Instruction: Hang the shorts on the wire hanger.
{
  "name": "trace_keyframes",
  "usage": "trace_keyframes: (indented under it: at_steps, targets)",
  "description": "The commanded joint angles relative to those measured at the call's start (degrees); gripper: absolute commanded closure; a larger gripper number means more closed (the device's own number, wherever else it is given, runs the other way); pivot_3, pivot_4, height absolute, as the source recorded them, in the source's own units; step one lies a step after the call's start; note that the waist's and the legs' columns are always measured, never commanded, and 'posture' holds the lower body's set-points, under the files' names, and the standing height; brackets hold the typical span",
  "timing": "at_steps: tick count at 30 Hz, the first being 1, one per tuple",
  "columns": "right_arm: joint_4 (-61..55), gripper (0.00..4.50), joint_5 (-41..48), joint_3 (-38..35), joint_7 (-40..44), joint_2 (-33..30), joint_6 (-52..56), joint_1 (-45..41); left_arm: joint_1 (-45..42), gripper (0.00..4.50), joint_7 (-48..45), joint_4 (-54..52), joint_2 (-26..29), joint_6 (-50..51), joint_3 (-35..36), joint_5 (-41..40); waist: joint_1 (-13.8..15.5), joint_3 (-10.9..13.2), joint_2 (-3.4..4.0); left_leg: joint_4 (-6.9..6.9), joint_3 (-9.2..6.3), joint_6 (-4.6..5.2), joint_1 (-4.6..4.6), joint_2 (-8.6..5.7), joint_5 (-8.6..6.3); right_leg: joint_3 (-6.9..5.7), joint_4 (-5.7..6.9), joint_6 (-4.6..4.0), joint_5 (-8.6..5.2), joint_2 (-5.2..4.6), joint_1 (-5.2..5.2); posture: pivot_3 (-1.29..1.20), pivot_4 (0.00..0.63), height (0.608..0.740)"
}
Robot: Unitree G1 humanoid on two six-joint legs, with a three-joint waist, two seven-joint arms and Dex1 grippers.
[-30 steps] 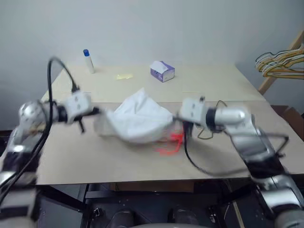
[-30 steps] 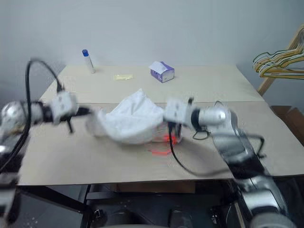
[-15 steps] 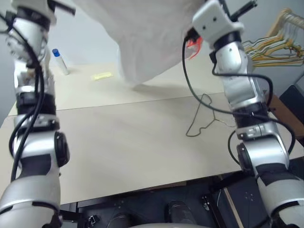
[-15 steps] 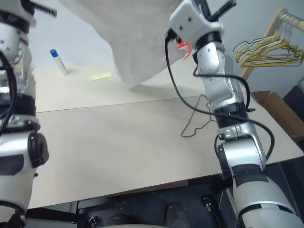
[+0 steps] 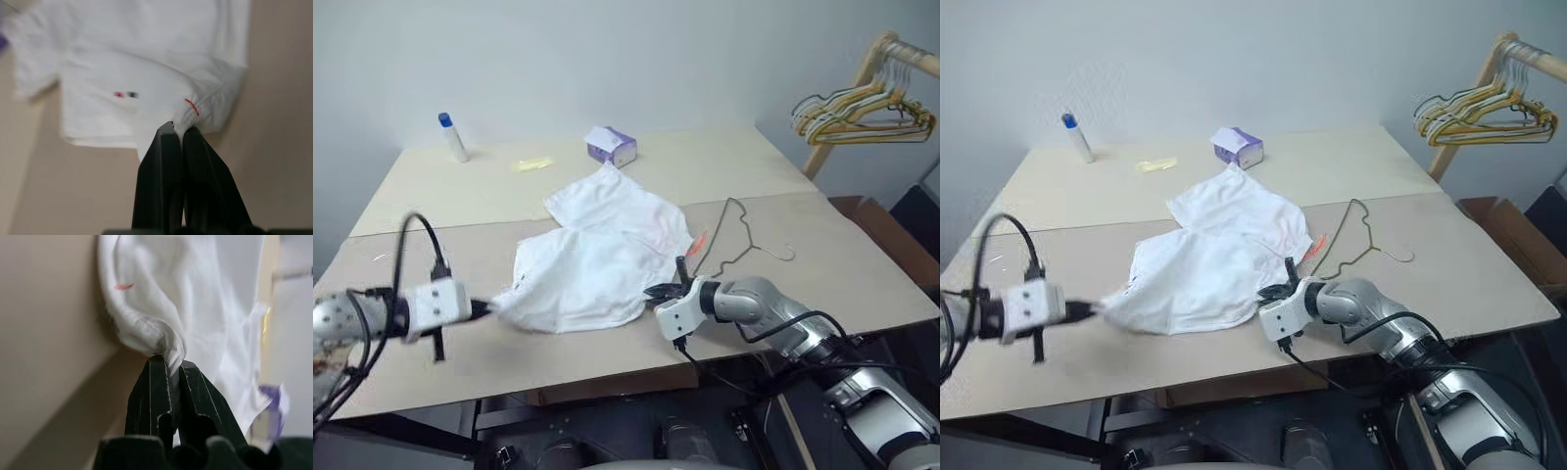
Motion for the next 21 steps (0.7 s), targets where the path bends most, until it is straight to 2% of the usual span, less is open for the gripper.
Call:
trace_keyframes:
  at_steps: [1, 6, 13, 14, 17, 20, 21]
  targets:
    - [-4.04, 4.5, 2.43, -2.11, 4.56, -2.32, -2.31, -0.35, 6.17, 4.46, -3.81, -4.24, 4.3, 1.88, 4.74, 1.95, 1.23, 0.0, 0.01, -0.01, 0.0, 0.01, 0.0, -0.01, -0.02, -0.01, -0.01, -0.06, -0.02, 0.0, 0.01, 0.01, 0.0, 0.74]
    - [-6.15, 4.5, 4.19, -2.85, 9.93, -5.41, -3.17, 0.38, 12.93, 4.46, -6.27, -8.08, 6.53, 4.19, 5.76, 5.1, 3.39, 0.02, 0.03, -0.01, 0.15, -0.05, -0.1, -0.04, -0.07, -0.04, -0.15, -0.13, -0.07, -0.01, -0.05, 0.01, 0.0, 0.74]
    - [-10.11, 4.5, 6.73, -4.78, 15.33, -8.14, -0.8, 2.03, 5.9, 4.46, -2.39, -10.36, 2.35, 6.52, 0.76, 6.93, 4.09, 0.01, 0.04, -0.01, 0.16, 0.02, -0.04, -0.01, -0.11, -0.05, -0.08, -0.15, -0.09, 0.02, -0.02, -0.01, 0.0, 0.74]
    - [-10.28, 4.18, 6.47, -5.1, 15.29, -7.86, -0.33, 2.38, 5.06, 4.48, -3.17, -10.27, 2.27, 6.55, 0.25, 6.4, 4.12, 0.01, 0.03, -0.01, 0.16, 0.02, -0.04, -0.01, -0.11, -0.05, -0.08, -0.16, -0.1, 0.03, -0.02, -0.01, 0.0, 0.74]
    - [-11.11, 3.31, 6.7, -5.45, 16.98, -8.2, 0.58, 3.25, 4.59, 3.8, -6.74, -10.53, 3.41, 7.54, 0.32, 3.84, 3.84, 0.0, 0.02, -0.01, 0.22, 0.01, -0.12, 0.01, -0.12, -0.04, -0.09, -0.18, -0.1, 0.05, -0.09, -0.02, 0.0, 0.74]
    - [-13.76, 2.34, 9.76, -6.69, 20.63, -9.98, 3.23, 4.74, 4.37, 2.9, -9.63, -9.27, 5.59, 7.92, 1.42, 3.74, 3.3, 0.0, 0.01, -0.01, 0.4, -0.01, -0.17, 0.01, -0.11, -0.04, -0.11, -0.18, -0.1, 0.05, -0.14, -0.03, 0.0, 0.74]
    - [-14.8, 1.89, 11.41, -7.32, 21.88, -10.48, 4.65, 5.18, 4.12, 2.51, -10.26, -8.68, 6.14, 8.01, 1.71, 3.76, 3.27, 0.01, 0.02, -0.01, 0.43, -0.01, -0.18, 0.01, -0.11, -0.05, -0.12, -0.18, -0.09, 0.05, -0.15, -0.04, 0.0, 0.74]
